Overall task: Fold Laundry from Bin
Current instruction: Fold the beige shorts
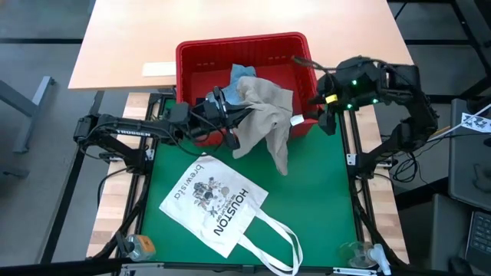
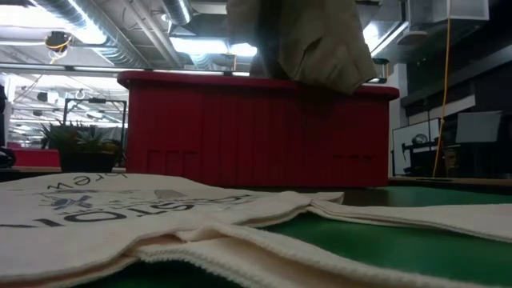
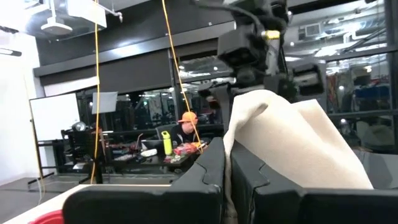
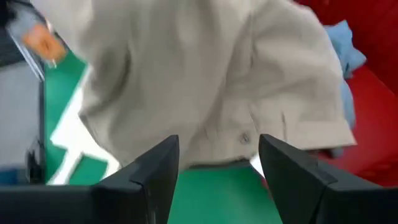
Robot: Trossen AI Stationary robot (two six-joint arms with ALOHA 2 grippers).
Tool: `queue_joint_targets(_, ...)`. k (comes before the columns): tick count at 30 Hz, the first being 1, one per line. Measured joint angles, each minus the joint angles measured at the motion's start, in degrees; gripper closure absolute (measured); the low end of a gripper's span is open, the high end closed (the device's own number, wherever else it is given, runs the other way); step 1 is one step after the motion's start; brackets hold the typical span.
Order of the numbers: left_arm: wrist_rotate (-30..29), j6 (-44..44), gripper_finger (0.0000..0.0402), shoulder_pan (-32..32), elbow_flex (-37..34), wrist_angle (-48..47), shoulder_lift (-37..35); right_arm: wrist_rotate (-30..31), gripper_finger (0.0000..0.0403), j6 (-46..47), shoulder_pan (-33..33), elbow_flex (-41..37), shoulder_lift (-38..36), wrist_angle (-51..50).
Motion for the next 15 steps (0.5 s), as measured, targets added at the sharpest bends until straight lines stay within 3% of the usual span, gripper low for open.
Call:
queue_joint_targets(4,0.0,0.0,0.0401,0.0,0.0,0.0,0.0,0.3,0.0183,3.0,6.2,-3.1,-1.0,-1.0)
queue_joint_targets(15,0.0,0.0,0.0401,0.0,0.0,0.0,0.0,20.7,0.0183,20.7,27.8,-21.9,-3.6,-0.9)
